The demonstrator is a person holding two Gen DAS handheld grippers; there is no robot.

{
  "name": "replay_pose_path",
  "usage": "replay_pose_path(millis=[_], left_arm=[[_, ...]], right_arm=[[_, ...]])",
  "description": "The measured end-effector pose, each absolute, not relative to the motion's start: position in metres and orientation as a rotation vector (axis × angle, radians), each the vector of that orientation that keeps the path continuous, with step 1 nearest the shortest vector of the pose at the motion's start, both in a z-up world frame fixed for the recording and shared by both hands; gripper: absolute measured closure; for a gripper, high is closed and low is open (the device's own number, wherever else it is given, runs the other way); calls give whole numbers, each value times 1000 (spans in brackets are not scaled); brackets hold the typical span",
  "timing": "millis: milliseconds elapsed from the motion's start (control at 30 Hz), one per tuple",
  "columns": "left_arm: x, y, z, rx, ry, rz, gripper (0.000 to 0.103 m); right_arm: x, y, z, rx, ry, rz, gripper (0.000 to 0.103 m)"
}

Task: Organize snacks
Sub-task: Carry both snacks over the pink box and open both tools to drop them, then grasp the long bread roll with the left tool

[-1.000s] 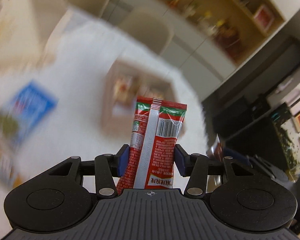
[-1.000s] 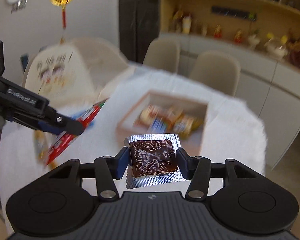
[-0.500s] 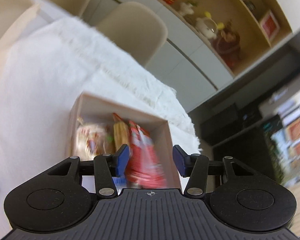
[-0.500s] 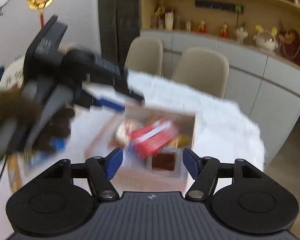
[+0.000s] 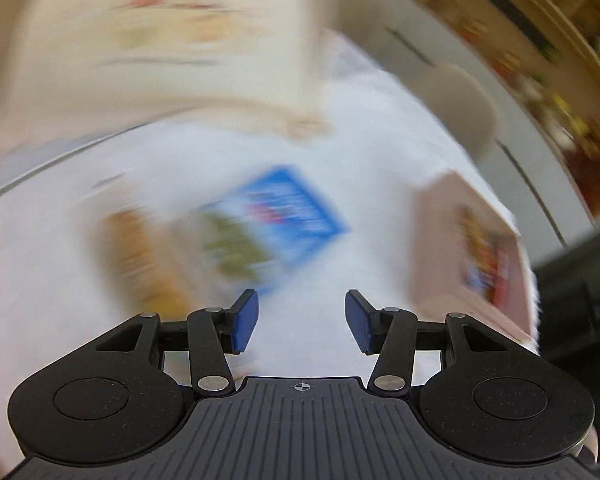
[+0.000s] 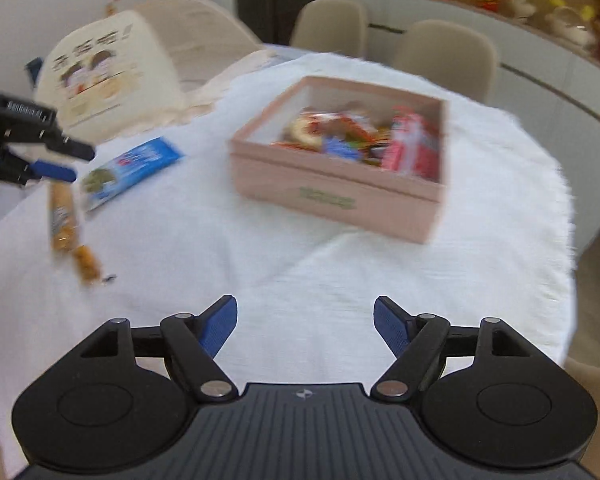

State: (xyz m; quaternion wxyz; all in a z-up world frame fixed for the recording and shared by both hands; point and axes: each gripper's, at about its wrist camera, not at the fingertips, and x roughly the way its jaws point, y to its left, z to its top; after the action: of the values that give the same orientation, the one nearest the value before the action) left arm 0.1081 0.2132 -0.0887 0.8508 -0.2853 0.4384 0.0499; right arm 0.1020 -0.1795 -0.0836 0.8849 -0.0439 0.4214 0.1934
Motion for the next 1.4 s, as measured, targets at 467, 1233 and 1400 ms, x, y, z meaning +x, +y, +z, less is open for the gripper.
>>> replay_pose_path(millis=[467, 1233, 1400], left_arm=[[31, 269, -112, -806, 911, 201, 50], [215, 254, -116, -522, 938, 111, 50], [201, 230, -134, -483, 1022, 42, 54]], right_arm=[[132, 1, -92, -196, 1009, 837, 39], [111, -134, -83, -74, 1014, 469, 34], [88, -122, -85, -127, 1021, 520, 33]])
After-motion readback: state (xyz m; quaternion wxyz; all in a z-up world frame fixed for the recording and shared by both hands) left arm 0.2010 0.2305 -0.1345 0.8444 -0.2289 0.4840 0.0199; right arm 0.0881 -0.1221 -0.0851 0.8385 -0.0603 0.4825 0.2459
